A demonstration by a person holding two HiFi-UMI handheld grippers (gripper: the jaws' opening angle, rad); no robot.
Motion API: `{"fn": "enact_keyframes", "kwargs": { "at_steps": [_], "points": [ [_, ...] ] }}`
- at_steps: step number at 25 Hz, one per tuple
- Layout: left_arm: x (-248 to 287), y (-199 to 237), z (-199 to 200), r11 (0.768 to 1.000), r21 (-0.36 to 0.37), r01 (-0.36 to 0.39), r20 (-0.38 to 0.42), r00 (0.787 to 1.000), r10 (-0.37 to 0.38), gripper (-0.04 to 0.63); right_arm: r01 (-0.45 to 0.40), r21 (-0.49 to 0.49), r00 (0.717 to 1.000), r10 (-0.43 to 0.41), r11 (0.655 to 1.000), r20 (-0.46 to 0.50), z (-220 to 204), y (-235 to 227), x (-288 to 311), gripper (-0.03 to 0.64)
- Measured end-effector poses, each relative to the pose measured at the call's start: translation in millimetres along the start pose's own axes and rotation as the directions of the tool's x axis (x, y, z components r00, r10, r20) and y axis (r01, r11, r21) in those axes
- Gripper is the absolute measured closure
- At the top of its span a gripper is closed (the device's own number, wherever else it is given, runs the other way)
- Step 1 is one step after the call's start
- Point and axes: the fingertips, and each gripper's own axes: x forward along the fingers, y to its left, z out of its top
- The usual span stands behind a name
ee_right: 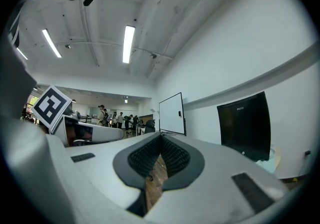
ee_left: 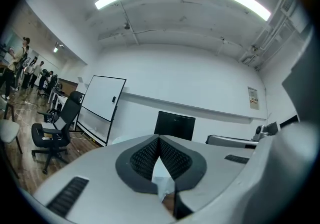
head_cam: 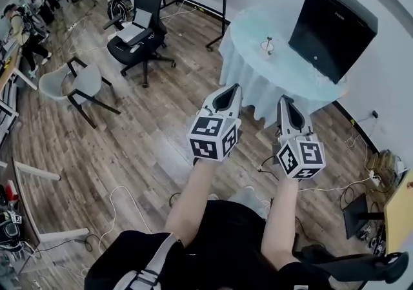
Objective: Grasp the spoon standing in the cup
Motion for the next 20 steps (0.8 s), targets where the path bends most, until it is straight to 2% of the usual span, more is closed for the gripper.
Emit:
{"fn": "enact_keyframes", "kwargs": {
  "at_steps": [7,13,16,20],
  "points": [
    [-4,6,19,1.0,-0.016,-0.002,0.041,0.999,0.003,0.586,-0.01,-0.035,1.0,0.011,0.999,0.016,21,6,0,0.614],
    [12,2,17,0.999,-0.038,0.002,0.046,0.999,0.0,0.586,0.007,-0.051,1.0,-0.007,0.999,0.005,26,-18,3,0.614],
    [23,3,16,0.999,-0.02,-0.025,0.043,0.999,0.026,0.586,0.015,-0.017,1.0,-0.015,1.0,0.002,20,-33,16,0.614],
    [34,12,10,0.999,0.001,-0.042,0.032,0.999,0.042,0.586,-0.035,-0.006,0.999,0.034,0.999,-0.037,-3,-29,41,0.614]
  ]
}}
